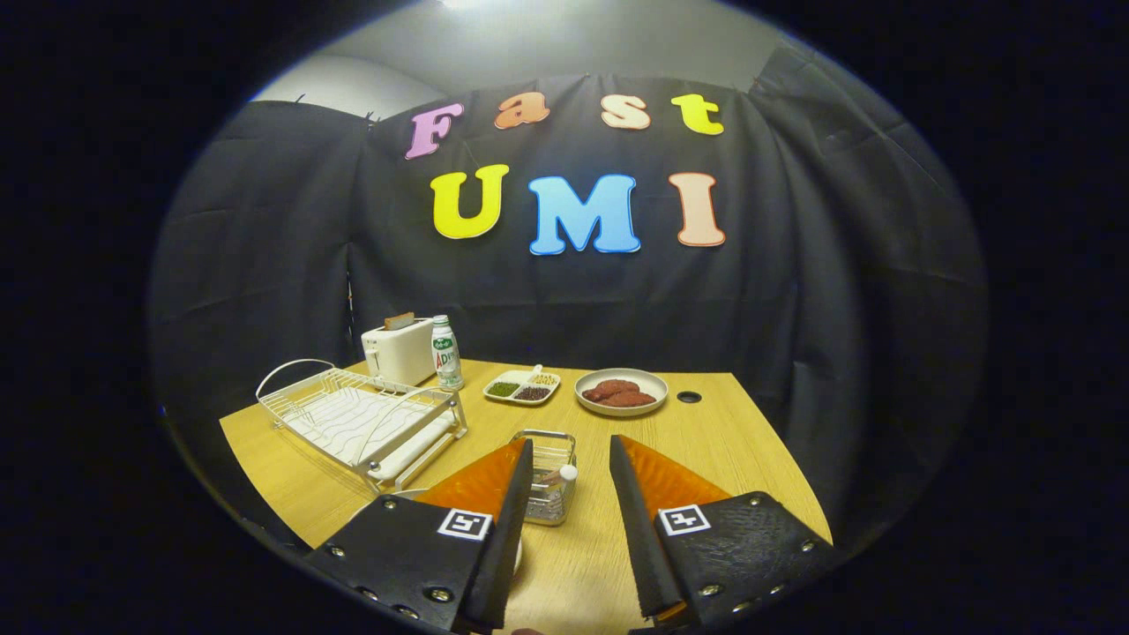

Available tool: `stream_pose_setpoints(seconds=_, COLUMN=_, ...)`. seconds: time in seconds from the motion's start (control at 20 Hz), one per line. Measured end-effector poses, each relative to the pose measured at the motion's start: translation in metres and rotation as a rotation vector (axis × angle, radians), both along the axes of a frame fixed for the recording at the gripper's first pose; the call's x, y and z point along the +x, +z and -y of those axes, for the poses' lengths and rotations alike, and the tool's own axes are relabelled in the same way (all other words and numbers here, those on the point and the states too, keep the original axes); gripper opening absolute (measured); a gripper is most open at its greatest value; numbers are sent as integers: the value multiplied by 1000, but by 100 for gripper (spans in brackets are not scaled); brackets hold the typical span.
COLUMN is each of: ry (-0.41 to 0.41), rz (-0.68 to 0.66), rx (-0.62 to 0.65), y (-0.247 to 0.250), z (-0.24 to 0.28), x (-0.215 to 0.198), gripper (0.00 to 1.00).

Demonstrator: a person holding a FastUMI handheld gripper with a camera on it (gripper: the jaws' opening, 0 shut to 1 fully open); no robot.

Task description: Take the plate from the dish rack, then take the spoon from the basket and place it into the plate.

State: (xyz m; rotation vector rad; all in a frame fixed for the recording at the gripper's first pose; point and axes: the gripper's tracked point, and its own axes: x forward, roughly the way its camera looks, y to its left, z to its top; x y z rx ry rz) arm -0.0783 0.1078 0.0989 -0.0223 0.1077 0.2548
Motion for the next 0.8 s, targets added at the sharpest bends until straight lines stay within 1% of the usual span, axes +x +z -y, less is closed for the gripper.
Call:
stream_pose_setpoints(seconds=0.15, ry=-6, rz=49, rx=5, y=-2, z=0, x=12, gripper=54)
stream_pose_setpoints(seconds=0.35, ry=-30, rz=82, rx=37, y=-13, z=-1, x=29, gripper=54)
stream_pose_setpoints(seconds=0.45, ry=-52, rz=78, rx=37, y=-26, z=-1, x=38, gripper=54)
stream_pose_setpoints(seconds=0.6, ry=-52, rz=73, rx=74, y=-39, z=-12, x=50, gripper=54)
stream_pose_setpoints(seconds=0.8, ry=-79, rz=73, rx=91, y=-50, z=-18, x=69, gripper=54)
